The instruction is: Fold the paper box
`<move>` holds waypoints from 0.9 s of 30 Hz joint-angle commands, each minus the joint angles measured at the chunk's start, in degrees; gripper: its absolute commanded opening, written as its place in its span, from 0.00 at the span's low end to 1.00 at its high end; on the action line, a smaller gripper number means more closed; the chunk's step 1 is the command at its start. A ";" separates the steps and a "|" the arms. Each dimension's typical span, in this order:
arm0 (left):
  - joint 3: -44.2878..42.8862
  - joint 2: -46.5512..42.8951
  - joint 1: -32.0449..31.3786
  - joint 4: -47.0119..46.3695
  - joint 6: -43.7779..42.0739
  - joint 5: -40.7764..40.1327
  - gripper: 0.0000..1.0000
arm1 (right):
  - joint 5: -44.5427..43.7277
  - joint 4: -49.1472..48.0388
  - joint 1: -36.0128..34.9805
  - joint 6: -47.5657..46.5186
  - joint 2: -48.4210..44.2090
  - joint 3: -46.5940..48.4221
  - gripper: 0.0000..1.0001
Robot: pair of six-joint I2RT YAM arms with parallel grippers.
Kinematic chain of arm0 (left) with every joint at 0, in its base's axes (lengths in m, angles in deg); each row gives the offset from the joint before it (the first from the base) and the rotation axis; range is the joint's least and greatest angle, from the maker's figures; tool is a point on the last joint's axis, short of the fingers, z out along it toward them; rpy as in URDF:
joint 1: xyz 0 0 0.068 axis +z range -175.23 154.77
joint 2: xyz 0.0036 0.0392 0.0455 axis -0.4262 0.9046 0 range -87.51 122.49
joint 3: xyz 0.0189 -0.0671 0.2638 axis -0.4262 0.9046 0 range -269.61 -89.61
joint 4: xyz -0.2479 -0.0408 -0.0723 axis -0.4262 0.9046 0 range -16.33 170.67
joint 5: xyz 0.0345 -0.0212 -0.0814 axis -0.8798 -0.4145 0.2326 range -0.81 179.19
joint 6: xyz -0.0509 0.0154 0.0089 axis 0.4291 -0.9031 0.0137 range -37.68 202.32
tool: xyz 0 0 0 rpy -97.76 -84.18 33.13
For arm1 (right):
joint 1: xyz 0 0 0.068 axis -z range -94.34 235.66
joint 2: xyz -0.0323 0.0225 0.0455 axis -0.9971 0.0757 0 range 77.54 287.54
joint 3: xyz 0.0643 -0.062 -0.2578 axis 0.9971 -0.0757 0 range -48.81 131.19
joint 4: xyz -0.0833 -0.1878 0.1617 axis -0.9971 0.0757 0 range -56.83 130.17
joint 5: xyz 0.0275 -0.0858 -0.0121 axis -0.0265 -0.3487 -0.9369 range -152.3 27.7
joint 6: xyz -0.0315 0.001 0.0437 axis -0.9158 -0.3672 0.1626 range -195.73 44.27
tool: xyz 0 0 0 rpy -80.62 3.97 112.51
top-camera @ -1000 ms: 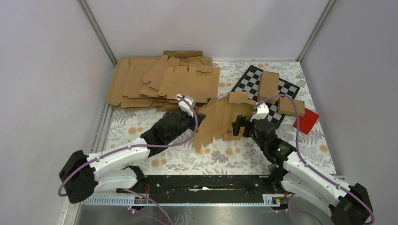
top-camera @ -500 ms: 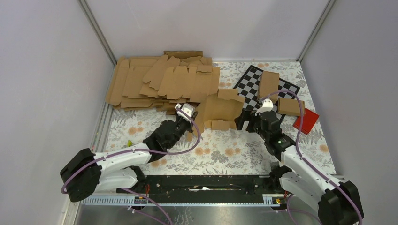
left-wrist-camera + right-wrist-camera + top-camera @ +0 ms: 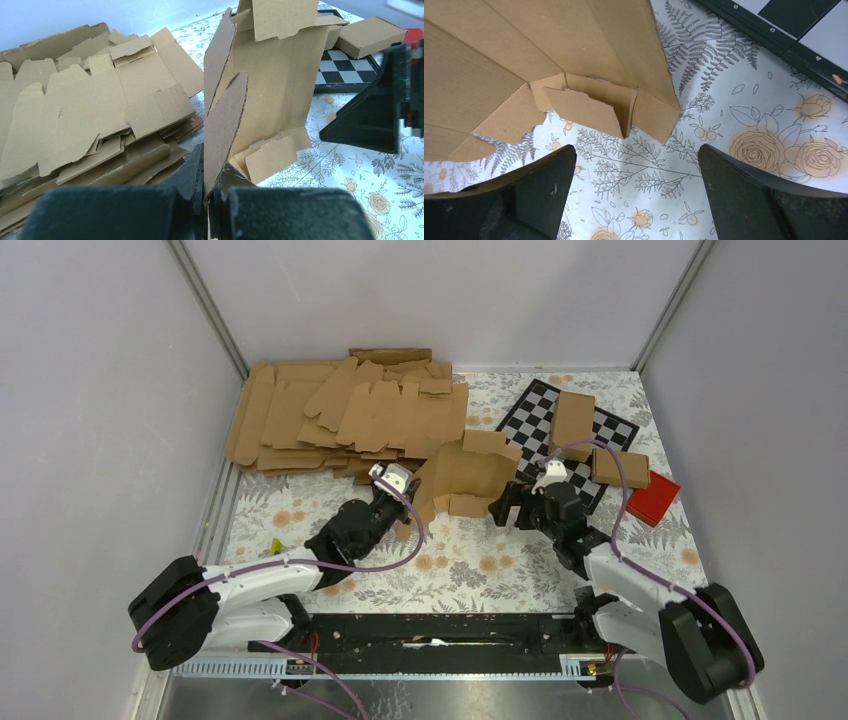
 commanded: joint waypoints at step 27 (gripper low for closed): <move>-0.45 3.13 -0.05 -3.92 1.30 1.40 0.00 | -5.69 -22.09 -7.80 -5.20 21.88 2.64 0.96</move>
